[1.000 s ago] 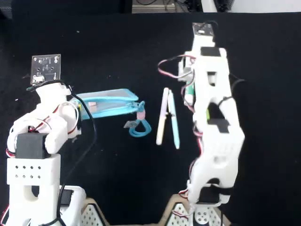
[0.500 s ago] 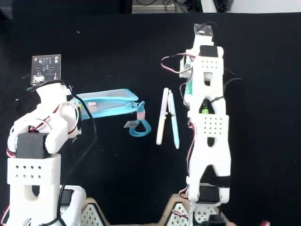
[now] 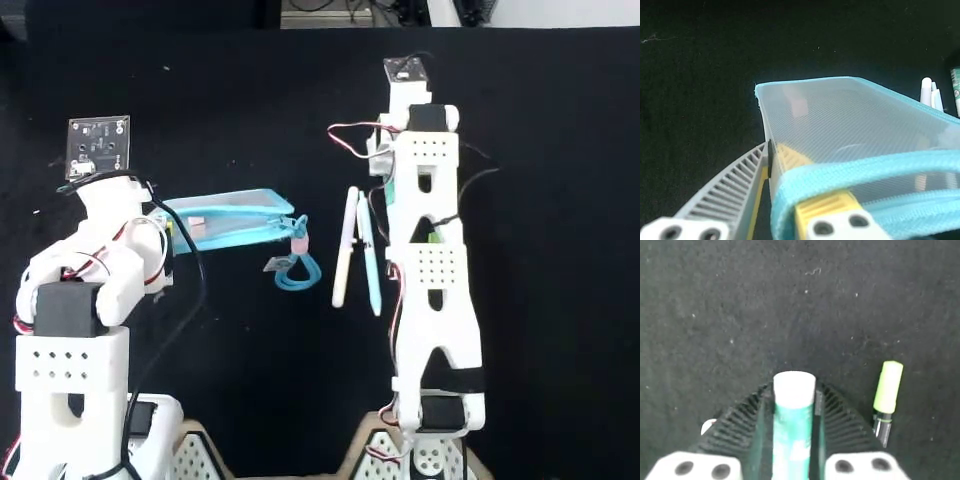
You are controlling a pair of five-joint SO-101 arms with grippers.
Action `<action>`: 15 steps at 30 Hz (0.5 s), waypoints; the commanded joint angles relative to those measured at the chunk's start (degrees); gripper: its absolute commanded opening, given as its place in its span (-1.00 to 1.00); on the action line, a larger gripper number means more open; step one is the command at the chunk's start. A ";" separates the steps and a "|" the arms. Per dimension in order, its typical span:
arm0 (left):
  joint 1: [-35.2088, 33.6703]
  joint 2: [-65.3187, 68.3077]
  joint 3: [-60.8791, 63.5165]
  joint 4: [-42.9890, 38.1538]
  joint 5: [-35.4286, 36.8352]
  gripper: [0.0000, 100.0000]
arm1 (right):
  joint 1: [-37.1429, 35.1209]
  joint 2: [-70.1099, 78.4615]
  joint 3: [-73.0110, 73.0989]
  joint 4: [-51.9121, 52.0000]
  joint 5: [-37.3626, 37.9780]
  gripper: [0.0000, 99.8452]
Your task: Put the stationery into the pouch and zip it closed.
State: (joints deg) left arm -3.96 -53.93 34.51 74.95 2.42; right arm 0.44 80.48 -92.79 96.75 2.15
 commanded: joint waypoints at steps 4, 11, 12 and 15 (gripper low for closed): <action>-0.57 0.18 0.66 0.53 -0.35 -0.94 | 1.05 -4.26 -2.68 4.40 0.53 -0.98; -0.57 0.18 0.75 0.53 -0.35 -0.94 | 1.76 -11.12 7.96 4.66 0.18 -0.98; -0.57 0.18 0.75 0.53 -0.35 -0.94 | 1.76 -13.32 11.91 4.66 0.18 -0.98; -0.57 0.18 0.75 0.53 -0.35 -0.94 | 1.67 -21.23 25.98 4.48 0.53 -0.98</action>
State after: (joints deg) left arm -3.96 -53.93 34.59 74.95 2.42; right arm 0.97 72.13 -81.63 99.30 2.24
